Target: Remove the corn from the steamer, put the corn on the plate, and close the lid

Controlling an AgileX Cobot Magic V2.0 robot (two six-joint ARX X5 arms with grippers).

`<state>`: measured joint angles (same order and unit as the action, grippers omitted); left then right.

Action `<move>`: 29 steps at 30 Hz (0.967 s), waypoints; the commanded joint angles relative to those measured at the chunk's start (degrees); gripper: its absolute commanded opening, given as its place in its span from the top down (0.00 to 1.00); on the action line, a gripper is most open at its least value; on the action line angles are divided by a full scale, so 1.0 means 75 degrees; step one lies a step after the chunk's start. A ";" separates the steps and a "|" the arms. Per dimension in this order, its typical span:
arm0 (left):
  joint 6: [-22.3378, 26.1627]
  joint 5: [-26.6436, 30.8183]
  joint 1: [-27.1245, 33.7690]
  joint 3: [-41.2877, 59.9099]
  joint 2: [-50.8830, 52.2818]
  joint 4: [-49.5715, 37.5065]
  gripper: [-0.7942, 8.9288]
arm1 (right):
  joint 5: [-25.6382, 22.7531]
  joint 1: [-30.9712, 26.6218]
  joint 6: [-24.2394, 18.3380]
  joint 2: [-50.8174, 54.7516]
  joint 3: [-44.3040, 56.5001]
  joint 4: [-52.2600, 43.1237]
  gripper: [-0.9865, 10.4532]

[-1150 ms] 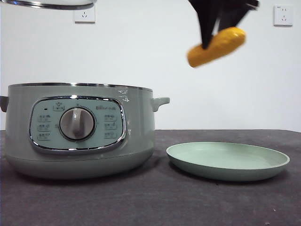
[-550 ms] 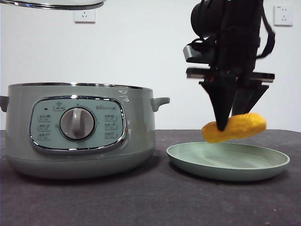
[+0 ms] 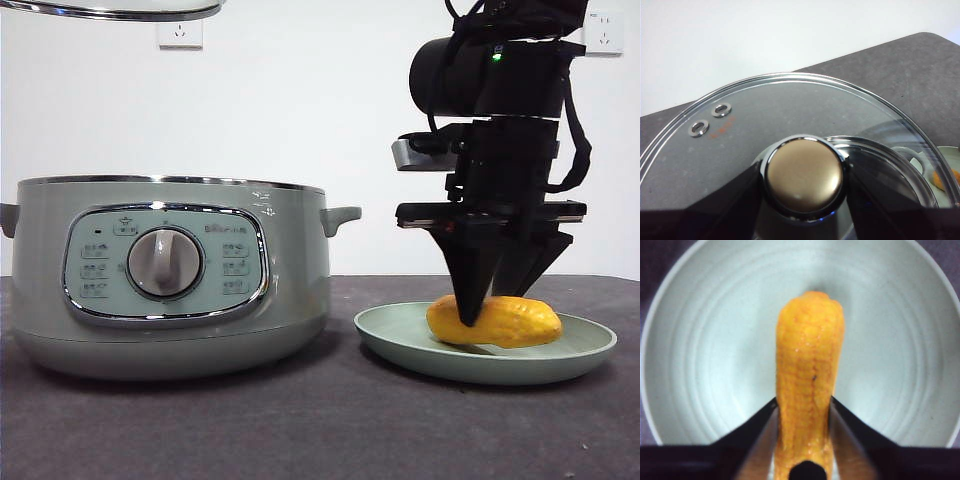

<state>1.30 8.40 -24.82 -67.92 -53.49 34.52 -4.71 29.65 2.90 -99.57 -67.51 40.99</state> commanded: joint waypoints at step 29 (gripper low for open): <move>-0.0580 -0.1195 -0.0256 -0.0105 -0.3249 -0.1058 0.93 | -0.0052 -0.0029 0.0210 0.4019 0.0047 0.0664 0.67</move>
<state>-2.22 -0.47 -26.59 -67.92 -78.02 28.71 -4.75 29.54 3.88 -69.38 -67.46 46.00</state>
